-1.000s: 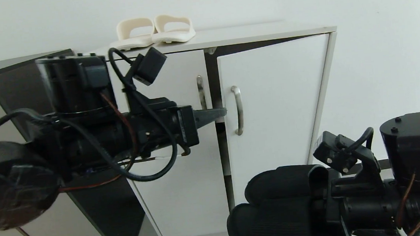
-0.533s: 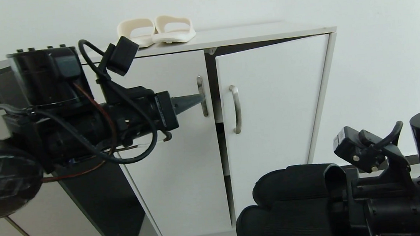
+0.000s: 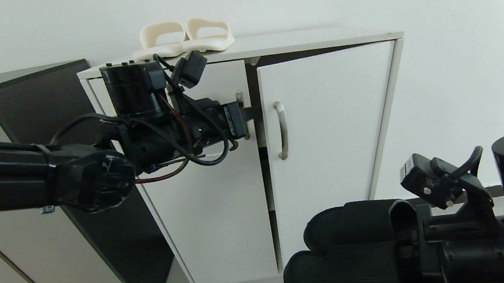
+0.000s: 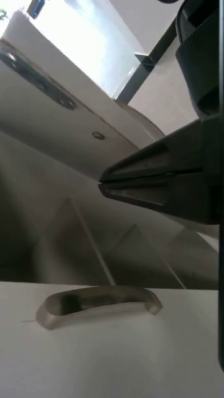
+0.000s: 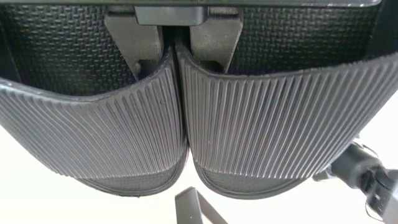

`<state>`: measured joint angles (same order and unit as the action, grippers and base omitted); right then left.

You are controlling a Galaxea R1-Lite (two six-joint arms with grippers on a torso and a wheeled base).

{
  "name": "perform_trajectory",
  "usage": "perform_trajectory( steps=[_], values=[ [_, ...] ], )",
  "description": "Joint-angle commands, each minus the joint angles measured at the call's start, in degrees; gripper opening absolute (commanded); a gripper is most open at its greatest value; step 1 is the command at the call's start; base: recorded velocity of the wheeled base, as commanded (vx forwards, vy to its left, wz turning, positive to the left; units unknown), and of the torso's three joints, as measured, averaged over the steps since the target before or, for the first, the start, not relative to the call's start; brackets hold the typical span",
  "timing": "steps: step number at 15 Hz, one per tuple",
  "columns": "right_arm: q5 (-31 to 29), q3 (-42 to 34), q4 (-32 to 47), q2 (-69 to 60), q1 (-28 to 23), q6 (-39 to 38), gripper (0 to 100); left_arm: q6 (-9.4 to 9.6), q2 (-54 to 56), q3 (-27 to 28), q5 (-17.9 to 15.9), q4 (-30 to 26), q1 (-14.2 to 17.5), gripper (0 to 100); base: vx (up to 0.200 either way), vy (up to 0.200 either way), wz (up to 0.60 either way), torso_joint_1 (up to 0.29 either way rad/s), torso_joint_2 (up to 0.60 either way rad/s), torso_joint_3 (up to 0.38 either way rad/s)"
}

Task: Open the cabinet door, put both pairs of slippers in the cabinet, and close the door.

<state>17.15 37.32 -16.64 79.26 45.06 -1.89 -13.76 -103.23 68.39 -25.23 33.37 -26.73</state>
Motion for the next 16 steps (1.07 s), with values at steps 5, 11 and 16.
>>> perform_trajectory(
  steps=[5,11,16],
  values=[
    [-13.46,0.48,4.07,-0.34,9.26,-5.76,0,-2.58,-0.39,-1.33,0.01,1.00,-3.94,0,-0.120,0.000,0.00,0.007,0.00,0.000],
    [-19.17,0.39,5.48,-3.06,15.68,-11.47,0,-5.05,-4.79,1.84,2.56,4.43,-17.65,0,-0.200,0.000,0.00,-0.002,0.00,0.004],
    [-34.91,4.08,-1.20,11.53,11.28,-16.83,0,-2.76,3.21,-0.89,17.24,7.33,-11.06,0,-0.040,0.000,0.00,0.000,0.00,0.000]
  ],
)
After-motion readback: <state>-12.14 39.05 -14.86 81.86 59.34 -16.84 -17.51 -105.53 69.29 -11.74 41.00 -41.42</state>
